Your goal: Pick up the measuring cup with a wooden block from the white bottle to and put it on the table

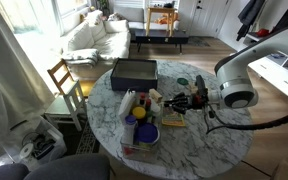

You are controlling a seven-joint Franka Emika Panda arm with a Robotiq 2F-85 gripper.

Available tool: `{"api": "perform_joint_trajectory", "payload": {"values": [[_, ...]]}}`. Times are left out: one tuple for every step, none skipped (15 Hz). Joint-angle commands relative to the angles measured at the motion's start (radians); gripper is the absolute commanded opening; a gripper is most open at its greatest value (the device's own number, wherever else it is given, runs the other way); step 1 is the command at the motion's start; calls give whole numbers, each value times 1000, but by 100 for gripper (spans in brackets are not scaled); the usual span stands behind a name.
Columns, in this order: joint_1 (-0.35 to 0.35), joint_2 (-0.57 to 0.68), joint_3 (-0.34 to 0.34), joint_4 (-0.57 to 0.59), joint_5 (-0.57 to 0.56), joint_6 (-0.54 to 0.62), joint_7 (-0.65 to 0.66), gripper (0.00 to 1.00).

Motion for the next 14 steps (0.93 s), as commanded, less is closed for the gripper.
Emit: {"api": "perform_joint_trajectory", "payload": {"values": [[-16,-18,-17,-20,2,-22,-52,4],[-16,-20,-18,-22,4,-25,-61,4],[-17,-23,-19,-24,3,-24,-71,4],[-17,-24,-20,-26,-1,-25,-76,4],[-16,-26,-20,-29,-14,-25,-73,4],[-18,-28,-20,-34,-30,-33,-64,4],[-18,-32,-22,-39,-36,-32,-64,4],[-20,-38,-25,-45,-44,-33,-61,4],[-22,-42,-28,-48,-51,-32,-59,4],[-25,-49,-31,-54,-58,-36,-59,4],[-28,-54,-34,-58,-63,-39,-59,4],[-32,-61,-36,-63,-68,-47,-60,4],[-37,-71,-38,-70,-70,-64,-61,4],[-42,-76,-40,-75,-73,-82,-61,4]]}}
